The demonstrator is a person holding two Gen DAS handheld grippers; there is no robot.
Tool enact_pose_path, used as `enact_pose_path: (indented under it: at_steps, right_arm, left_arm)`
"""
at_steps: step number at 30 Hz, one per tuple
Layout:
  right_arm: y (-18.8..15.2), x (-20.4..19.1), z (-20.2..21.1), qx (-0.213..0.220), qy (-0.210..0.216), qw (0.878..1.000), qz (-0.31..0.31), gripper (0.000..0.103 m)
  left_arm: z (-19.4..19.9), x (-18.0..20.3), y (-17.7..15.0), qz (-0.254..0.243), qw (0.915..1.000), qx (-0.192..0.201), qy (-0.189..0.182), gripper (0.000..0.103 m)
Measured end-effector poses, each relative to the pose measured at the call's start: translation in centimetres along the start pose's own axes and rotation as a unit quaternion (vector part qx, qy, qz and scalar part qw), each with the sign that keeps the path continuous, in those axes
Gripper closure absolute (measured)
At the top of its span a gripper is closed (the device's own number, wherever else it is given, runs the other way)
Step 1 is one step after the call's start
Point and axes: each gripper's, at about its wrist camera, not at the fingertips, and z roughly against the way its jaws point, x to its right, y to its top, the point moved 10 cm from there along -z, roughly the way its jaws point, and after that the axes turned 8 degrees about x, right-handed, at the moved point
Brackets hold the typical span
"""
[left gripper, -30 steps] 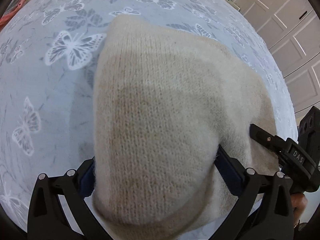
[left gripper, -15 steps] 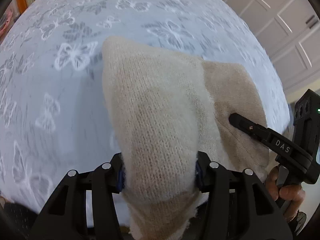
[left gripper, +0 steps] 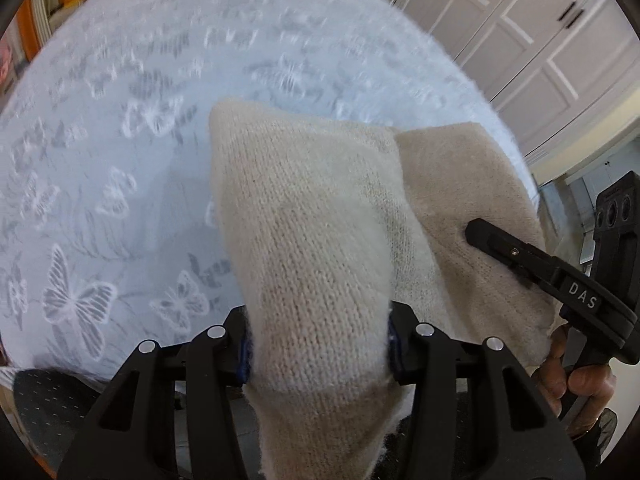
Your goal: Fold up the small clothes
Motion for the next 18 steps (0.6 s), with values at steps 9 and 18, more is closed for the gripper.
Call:
enact_pose_path:
  at_steps: [9, 18]
  right_arm:
    - [4.5, -8.6, 8.3, 0.128, 0.053, 0.988, 0.061, 0.071]
    - [8.9, -19.3, 11.9, 0.206, 0.129, 0.962, 0.126, 0.071]
  left_arm:
    - [11.3, 0.8, 5.1, -0.038, 0.9904, 0.133, -0.005, 0.056]
    - [20.7, -2.4, 10.1, -0.060, 0.9667, 0.247, 0.029, 0.056]
